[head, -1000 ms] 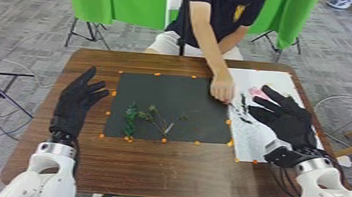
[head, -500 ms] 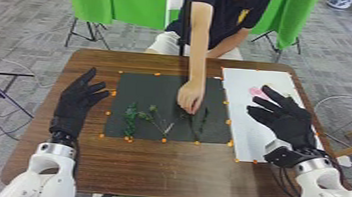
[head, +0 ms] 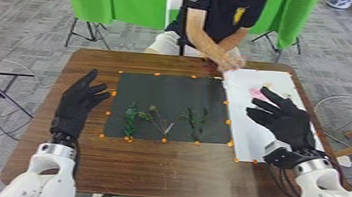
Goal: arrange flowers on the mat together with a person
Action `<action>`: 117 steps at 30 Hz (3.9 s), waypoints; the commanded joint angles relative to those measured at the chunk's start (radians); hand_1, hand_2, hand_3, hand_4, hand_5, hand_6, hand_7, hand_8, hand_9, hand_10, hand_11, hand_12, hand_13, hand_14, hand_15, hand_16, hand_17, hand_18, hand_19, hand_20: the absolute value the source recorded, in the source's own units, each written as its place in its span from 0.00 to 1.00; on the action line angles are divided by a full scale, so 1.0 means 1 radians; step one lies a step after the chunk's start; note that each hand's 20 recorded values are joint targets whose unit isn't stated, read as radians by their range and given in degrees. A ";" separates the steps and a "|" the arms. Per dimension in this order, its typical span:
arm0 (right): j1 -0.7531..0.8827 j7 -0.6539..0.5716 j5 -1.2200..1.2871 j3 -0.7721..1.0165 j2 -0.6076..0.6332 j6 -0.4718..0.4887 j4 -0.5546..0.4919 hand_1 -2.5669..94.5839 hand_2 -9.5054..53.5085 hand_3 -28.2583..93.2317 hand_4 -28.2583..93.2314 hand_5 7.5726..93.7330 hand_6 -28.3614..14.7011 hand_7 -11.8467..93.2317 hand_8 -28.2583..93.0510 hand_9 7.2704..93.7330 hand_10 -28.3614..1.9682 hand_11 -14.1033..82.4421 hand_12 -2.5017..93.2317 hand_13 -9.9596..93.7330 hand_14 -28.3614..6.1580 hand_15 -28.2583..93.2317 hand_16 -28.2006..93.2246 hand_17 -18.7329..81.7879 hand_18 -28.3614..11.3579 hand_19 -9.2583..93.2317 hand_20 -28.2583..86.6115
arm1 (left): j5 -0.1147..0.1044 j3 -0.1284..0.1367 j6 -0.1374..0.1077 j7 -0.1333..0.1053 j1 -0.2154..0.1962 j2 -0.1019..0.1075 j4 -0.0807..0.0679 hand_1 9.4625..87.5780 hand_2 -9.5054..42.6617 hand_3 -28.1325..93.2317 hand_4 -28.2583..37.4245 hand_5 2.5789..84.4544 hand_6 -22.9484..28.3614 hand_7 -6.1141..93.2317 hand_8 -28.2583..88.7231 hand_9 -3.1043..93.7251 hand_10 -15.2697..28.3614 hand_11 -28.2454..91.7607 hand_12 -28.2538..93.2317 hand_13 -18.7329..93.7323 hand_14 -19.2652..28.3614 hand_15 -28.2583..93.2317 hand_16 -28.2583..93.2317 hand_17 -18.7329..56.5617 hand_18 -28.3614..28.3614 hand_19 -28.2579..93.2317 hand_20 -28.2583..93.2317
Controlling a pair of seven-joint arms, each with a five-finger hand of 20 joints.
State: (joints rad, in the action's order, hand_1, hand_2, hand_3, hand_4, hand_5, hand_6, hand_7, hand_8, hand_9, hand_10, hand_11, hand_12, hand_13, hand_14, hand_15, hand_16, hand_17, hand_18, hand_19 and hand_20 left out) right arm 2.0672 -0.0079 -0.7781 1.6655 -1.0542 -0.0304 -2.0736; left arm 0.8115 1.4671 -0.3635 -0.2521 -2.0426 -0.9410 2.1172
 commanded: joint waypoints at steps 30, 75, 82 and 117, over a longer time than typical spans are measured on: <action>-0.394 -0.663 -1.264 -0.373 0.216 -0.171 0.136 0.35 0.05 0.86 0.05 0.51 0.68 0.30 0.12 0.65 0.41 0.58 0.22 0.72 0.44 0.74 0.33 0.45 0.12 0.84 0.39 | -0.009 -0.014 -0.004 -0.006 0.014 0.016 0.008 0.14 0.33 0.87 0.00 0.38 0.53 0.18 0.16 0.40 0.78 0.45 0.30 0.39 0.95 0.64 0.15 0.13 0.92 0.62 0.33; -0.808 -0.595 -1.600 -0.880 0.241 -0.280 0.240 0.63 0.00 0.79 0.00 0.88 0.74 0.32 0.24 0.96 0.81 0.32 0.43 0.92 0.77 0.61 0.47 0.51 0.28 0.87 0.36 | -0.005 -0.019 0.001 -0.009 0.037 0.029 0.019 0.14 0.33 0.87 0.00 0.37 0.53 0.18 0.16 0.40 0.78 0.45 0.30 0.39 0.95 0.64 0.15 0.13 0.92 0.62 0.33; -1.024 -0.476 -1.552 -1.087 0.092 -0.218 0.248 0.62 0.00 0.80 0.00 0.88 0.75 0.31 0.24 0.97 0.82 0.33 0.44 0.93 0.75 0.62 0.46 0.51 0.28 0.87 0.36 | -0.009 -0.032 -0.004 -0.035 0.043 0.048 0.029 0.14 0.33 0.87 0.00 0.37 0.53 0.18 0.16 0.40 0.77 0.45 0.30 0.39 0.95 0.64 0.15 0.13 0.92 0.63 0.33; -1.131 -0.367 -1.724 -1.328 -0.269 -0.046 0.529 0.58 0.00 0.73 0.00 0.81 0.81 0.28 0.20 0.90 0.72 0.56 0.35 0.90 0.71 0.70 0.42 0.46 0.31 0.84 0.38 | 0.067 -0.097 0.128 0.010 0.262 -0.030 -0.019 0.14 0.33 0.87 0.00 0.38 0.53 0.17 0.16 0.40 0.78 0.45 0.30 0.40 0.95 0.64 0.15 0.14 0.92 0.64 0.34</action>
State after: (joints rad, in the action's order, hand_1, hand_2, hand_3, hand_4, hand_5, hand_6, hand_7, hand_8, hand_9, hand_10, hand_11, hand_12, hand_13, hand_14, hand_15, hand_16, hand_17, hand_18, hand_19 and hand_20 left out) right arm 0.9255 -0.4021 -2.4502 0.3097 -1.3048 -0.1288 -1.5494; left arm 0.8721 1.3820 -0.2510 -0.2533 -1.7899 -0.9585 2.1108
